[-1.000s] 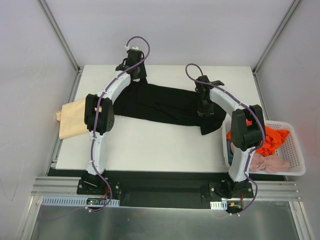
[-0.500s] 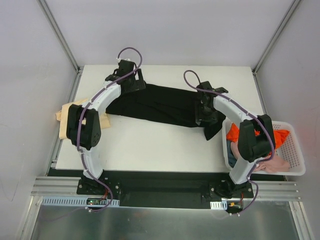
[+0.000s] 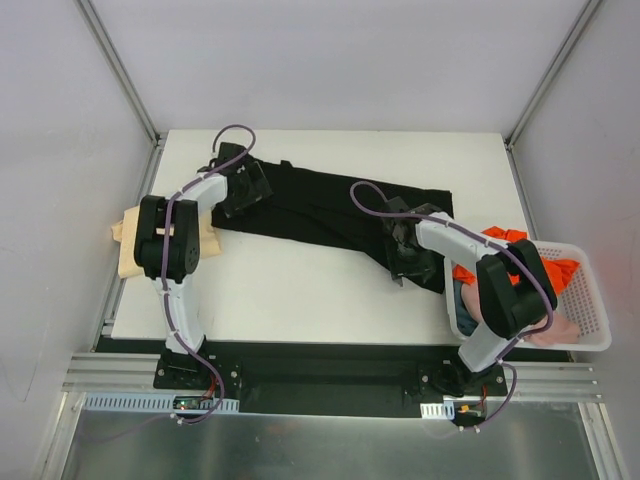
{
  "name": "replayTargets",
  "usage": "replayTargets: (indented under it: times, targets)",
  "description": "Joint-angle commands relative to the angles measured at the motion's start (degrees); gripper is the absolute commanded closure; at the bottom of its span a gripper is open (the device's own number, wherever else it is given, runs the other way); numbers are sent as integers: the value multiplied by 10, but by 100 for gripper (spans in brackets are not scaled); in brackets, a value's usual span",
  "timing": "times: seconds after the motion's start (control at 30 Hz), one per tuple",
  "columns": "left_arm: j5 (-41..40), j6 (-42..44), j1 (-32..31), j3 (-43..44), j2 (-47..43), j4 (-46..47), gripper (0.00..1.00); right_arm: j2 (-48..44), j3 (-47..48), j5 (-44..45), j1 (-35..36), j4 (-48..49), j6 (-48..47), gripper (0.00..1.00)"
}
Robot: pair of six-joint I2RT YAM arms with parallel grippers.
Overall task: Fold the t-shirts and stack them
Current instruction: Fold the other side of the tshirt into a rectangle
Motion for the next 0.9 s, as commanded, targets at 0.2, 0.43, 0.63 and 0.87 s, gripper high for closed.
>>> replayTargets:
  times: [0.2,0.43,0.63,0.87]
  targets:
    - [25,-50,78,43,65,-19,1,-87,-33,-24,5,-7,8,38]
    - [8,-35,113,166,118,-73,1,-125,-32,-52,4,4,-13,34]
    - [22,-5,129,247,147,-90,1,-123,-58,-105,6,29,-33,35]
    - [27,5,129,254,142,-90,1,-80,-66,-148,34,66,-31,39]
